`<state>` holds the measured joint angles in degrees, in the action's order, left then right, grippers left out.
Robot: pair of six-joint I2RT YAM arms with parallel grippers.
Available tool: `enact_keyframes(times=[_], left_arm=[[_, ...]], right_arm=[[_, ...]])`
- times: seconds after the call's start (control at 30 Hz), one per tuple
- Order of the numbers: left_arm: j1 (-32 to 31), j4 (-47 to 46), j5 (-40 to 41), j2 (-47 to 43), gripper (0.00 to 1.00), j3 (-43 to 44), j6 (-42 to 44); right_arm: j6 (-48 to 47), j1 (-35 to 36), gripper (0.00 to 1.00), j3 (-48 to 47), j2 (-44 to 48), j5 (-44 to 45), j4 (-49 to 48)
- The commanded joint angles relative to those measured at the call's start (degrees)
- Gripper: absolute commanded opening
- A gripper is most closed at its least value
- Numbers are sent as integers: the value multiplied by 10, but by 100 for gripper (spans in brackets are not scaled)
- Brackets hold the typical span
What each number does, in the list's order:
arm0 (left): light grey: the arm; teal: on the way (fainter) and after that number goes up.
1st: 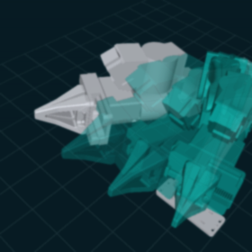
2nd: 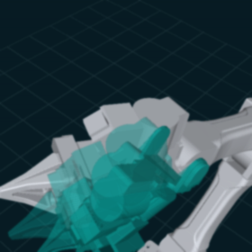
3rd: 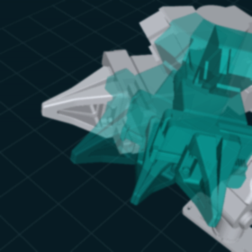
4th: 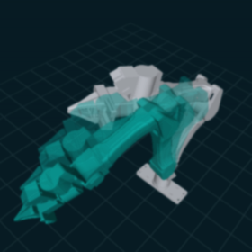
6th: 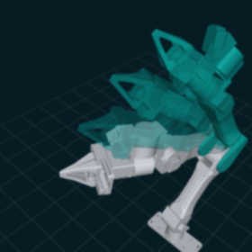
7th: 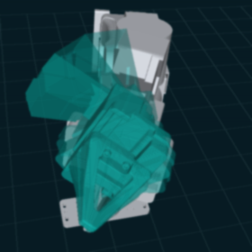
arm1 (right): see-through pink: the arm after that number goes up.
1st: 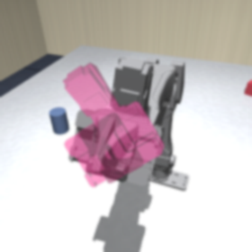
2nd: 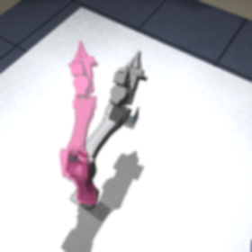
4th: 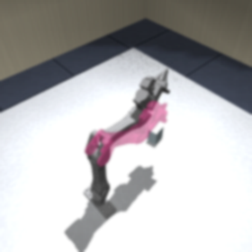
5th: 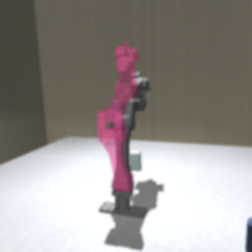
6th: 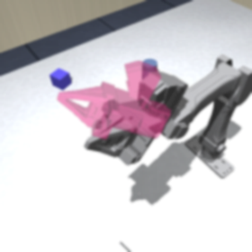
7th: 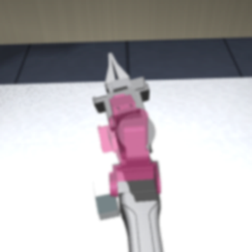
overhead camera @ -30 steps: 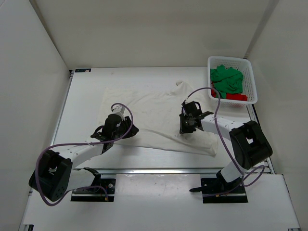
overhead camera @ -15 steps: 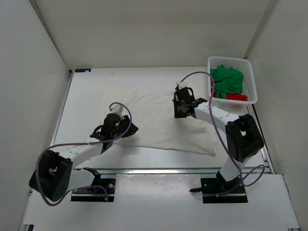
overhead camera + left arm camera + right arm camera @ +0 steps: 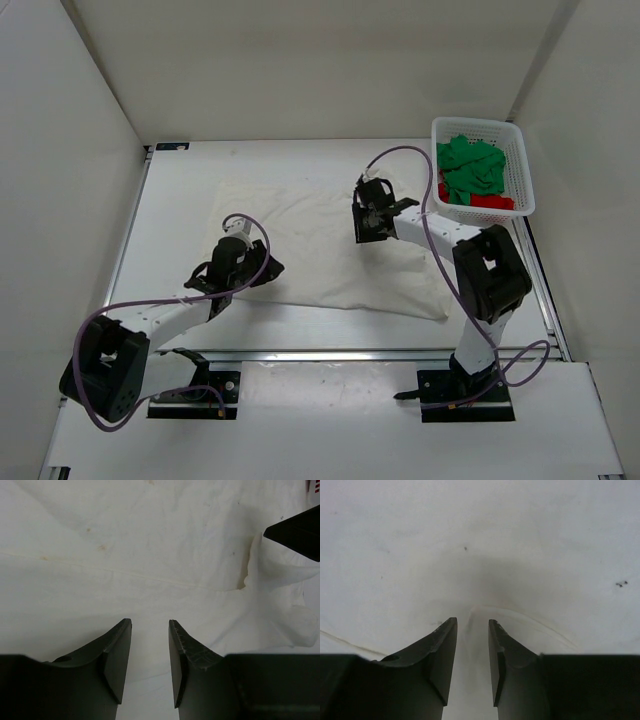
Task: Fold and stack the t-shirts
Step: Fold the flattened tshirt in 1/3 of the way
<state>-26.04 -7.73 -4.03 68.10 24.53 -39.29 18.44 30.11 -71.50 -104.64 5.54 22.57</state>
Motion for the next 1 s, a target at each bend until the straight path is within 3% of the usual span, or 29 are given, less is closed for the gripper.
enact_keyframes(times=[0.0, 0.1, 0.27, 0.37, 0.6, 0.8, 0.97], left_arm=[[1, 0, 5, -17, 47, -3, 1], [-10, 10, 12, -17, 46, -5, 6], [-33, 12, 14, -10, 47, -17, 11], [-74, 15, 21, 7, 47, 2, 16], [-209, 5, 62, 104, 48, 101, 26], [-240, -2, 48, 213, 49, 187, 45], [-265, 0, 28, 270, 47, 209, 44]], right_arm=[[18, 0, 31, 27, 78, 10, 3], [41, -36, 30, 87, 161, 4, -16], [95, -200, 25, 252, 260, -50, -69], [106, -262, 31, 300, 302, -95, -111], [122, -290, 39, 298, 262, -155, -142], [144, -297, 45, 301, 245, -183, -176], [149, -297, 46, 318, 260, -190, -213]])
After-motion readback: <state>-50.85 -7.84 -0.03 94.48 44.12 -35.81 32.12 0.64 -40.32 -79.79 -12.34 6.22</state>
